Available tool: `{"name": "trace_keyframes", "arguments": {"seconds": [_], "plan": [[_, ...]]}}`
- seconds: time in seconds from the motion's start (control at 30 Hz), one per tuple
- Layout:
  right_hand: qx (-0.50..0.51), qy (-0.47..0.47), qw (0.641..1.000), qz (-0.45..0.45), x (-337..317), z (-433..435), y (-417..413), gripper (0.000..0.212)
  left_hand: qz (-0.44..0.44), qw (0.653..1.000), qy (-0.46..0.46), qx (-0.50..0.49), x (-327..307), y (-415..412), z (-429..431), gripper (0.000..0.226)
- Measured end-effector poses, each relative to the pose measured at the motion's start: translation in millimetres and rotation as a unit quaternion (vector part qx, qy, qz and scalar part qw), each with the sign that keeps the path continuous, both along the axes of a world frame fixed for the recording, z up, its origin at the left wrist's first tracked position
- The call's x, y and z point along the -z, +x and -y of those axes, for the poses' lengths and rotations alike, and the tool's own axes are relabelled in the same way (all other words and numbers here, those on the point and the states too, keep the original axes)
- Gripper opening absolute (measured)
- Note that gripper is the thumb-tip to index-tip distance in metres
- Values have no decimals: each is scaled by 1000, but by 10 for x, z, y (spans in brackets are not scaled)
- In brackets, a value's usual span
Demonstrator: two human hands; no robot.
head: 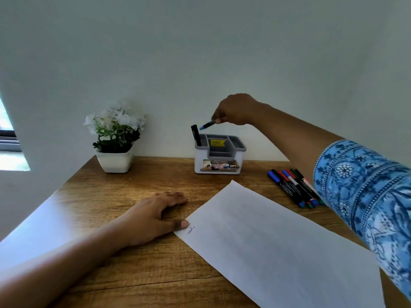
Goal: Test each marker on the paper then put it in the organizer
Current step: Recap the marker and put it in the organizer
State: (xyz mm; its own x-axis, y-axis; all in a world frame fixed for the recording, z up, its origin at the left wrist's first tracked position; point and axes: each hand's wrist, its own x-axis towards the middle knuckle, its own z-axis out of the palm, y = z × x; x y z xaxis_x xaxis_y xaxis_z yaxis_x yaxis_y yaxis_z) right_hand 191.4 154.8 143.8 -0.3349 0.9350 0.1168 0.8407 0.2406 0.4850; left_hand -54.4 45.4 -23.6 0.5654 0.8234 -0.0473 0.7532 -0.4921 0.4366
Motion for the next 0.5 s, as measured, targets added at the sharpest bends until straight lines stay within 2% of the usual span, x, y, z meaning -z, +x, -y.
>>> {"name": "trace_keyframes", "arguments": {"seconds": [0.1,0.2,0.37,0.5], "plan": [[-26,22,987,160,-3,-94,-90,30,2,1000,4,2,0,-1,-1,68],[-71,81,964,242,13,-162,-246,29,1,1000,6,4,2,-3,-7,68],[-135,54,954,263,39,-288,-414,32,5,1000,6,4,6,-13,-15,69],[-125,-18,973,191,152,-339,-470,27,6,1000,10,5,6,-16,-6,68]]}}
